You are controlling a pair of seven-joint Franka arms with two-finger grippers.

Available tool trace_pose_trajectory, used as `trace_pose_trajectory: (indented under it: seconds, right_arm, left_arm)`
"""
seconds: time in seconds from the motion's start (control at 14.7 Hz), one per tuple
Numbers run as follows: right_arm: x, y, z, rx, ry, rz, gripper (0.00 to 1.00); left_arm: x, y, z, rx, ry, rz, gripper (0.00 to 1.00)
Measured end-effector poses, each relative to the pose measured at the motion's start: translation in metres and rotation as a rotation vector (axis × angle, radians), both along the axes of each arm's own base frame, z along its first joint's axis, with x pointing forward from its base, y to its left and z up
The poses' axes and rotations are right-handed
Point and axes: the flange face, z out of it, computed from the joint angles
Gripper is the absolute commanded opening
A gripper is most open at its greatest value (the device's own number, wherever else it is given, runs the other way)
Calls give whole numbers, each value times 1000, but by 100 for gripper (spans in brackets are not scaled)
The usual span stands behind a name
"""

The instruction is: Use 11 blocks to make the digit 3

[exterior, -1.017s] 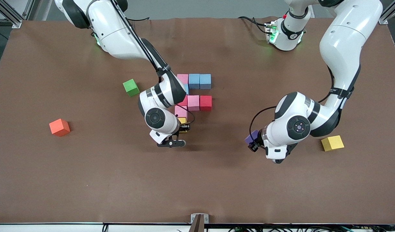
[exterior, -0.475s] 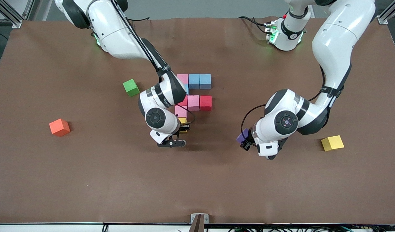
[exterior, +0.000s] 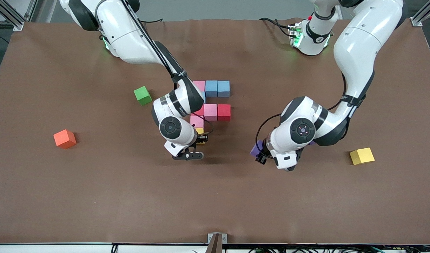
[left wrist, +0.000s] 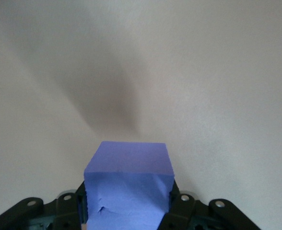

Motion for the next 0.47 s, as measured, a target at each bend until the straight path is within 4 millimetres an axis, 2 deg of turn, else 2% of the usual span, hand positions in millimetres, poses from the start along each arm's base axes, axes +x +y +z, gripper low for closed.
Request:
trace_pose_trajectory:
  seconds: [0.2,0.47]
  right_arm:
    - [0,0,0,0,0,0,33]
    - [0,0,0,0,-1,4,33]
  left_arm:
    - [-5,-12,-1,-7,-4,21,22]
    - [0,-15,-4,-36,-32,37,22]
